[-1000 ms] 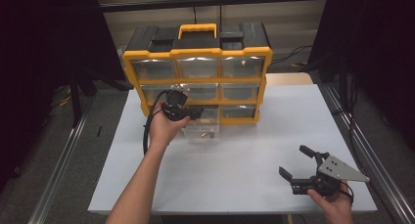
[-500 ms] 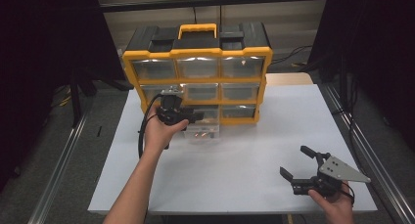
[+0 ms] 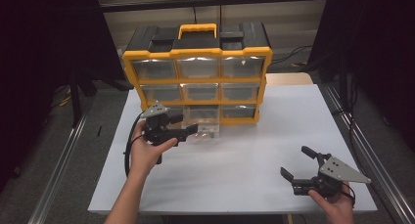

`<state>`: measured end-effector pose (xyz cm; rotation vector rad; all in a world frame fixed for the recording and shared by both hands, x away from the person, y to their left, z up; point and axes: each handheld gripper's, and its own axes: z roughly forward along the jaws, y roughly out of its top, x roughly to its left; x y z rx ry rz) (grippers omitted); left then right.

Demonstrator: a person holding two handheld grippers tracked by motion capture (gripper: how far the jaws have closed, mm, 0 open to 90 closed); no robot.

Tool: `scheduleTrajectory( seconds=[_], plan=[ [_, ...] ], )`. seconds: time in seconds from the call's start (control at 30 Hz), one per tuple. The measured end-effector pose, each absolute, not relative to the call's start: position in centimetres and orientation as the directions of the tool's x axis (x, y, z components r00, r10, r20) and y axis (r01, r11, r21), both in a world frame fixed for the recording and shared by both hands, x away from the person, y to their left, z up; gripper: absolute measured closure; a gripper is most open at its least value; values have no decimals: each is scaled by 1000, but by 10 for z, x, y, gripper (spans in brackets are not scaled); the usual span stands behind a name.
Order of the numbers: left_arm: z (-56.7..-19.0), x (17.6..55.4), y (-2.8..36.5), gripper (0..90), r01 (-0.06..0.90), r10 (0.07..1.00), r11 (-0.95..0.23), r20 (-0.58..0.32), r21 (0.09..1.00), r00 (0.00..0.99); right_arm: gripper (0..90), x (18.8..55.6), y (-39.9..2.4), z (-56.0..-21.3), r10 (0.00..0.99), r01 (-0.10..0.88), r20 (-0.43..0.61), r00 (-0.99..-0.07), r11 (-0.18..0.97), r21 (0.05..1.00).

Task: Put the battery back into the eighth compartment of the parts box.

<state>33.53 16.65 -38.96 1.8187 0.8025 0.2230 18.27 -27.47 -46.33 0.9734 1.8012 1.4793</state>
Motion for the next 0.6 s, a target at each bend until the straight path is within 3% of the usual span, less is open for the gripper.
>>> scheduleTrajectory(
  seconds=[0.43,0.53,0.6],
  plan=[
    [-425,305,211,135,383,661,-131,-207,914,721,14,184,-273,-464,837,165,-7,-548,116,979],
    [-431,301,225,123,386,636,-113,-231,916,736,14,184,-272,-464,835,161,-9,-551,117,980],
    [-435,296,230,114,377,681,-97,-215,921,700,14,184,-272,-464,835,160,-11,-551,119,980]
  ],
)
